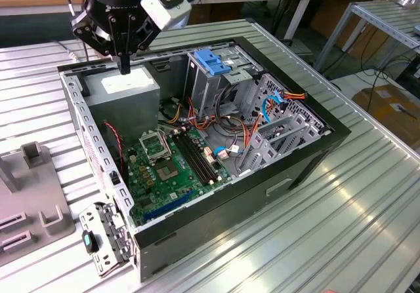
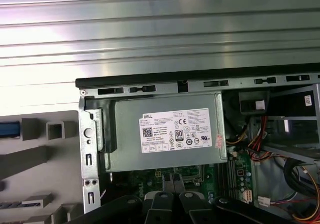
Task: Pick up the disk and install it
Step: 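Reach for the disk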
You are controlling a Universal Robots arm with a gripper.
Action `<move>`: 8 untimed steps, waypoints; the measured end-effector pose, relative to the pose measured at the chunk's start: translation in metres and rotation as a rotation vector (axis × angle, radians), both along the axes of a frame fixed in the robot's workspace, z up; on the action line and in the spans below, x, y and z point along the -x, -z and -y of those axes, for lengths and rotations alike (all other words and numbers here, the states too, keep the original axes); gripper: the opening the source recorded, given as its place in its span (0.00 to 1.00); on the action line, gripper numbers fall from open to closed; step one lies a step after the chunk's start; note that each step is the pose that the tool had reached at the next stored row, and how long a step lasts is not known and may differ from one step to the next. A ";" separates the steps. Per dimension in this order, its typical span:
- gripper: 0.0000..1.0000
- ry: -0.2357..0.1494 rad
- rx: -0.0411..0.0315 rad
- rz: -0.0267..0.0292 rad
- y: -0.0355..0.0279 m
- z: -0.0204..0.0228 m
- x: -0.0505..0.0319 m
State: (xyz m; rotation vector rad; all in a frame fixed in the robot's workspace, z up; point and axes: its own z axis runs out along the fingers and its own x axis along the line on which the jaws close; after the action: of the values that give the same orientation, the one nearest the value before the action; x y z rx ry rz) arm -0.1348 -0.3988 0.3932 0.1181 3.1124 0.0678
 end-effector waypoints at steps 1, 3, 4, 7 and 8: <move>0.11 0.000 0.0001 -0.0001 0.0000 -0.0001 0.0011; 0.11 0.000 0.0001 -0.0001 0.0000 -0.0001 0.0022; 0.11 0.000 0.0001 0.0000 0.0000 -0.0001 0.0023; 0.11 0.000 0.0001 -0.0001 0.0000 -0.0001 0.0024; 0.11 0.000 0.0001 -0.0001 0.0000 0.0000 0.0025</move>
State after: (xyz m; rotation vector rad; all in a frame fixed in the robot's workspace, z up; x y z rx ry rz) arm -0.1372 -0.3988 0.3933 0.1180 3.1125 0.0676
